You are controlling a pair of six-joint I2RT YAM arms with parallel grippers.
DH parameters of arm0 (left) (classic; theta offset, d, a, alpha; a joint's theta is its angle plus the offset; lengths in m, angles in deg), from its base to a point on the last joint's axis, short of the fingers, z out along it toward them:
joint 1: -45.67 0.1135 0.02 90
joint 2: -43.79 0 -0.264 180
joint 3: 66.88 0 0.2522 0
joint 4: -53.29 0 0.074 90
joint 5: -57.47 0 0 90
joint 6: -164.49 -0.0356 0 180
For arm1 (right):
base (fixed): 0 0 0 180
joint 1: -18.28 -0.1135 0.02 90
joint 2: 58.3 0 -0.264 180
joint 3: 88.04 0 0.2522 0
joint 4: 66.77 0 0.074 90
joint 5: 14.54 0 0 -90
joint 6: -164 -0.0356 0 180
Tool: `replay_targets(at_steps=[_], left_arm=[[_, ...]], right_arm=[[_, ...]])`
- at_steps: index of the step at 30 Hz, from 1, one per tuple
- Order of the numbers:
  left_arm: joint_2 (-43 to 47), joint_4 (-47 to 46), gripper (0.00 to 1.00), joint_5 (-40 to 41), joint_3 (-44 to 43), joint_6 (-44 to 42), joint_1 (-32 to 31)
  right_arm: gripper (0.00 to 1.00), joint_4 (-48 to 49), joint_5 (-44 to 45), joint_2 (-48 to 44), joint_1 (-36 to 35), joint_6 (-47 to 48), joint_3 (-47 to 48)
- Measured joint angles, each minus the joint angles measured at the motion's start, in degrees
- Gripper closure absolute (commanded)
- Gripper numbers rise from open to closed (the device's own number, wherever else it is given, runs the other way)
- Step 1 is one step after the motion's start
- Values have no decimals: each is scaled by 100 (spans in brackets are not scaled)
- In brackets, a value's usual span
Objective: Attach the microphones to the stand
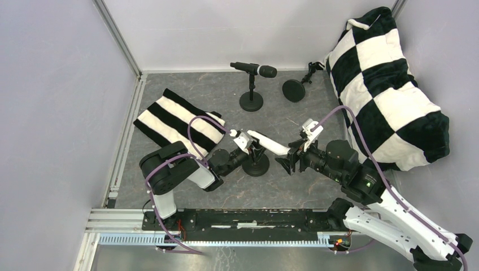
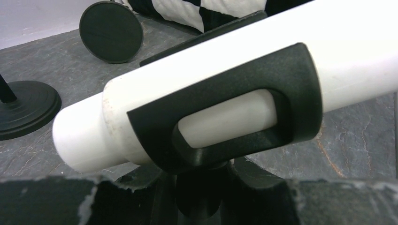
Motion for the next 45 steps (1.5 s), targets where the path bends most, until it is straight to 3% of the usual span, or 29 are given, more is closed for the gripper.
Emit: replay_targets(at_steps=[9, 21, 45], left_arm=[[0, 2, 98, 7, 0, -35, 2], [0, 2, 98, 50, 0, -44, 4], [0, 173, 98, 584, -37, -942, -96]], right_arm=[[43, -70, 83, 199, -2, -310, 0], [98, -162, 190, 496, -35, -398, 190], [100, -656, 286, 2437, -55, -59, 1650]])
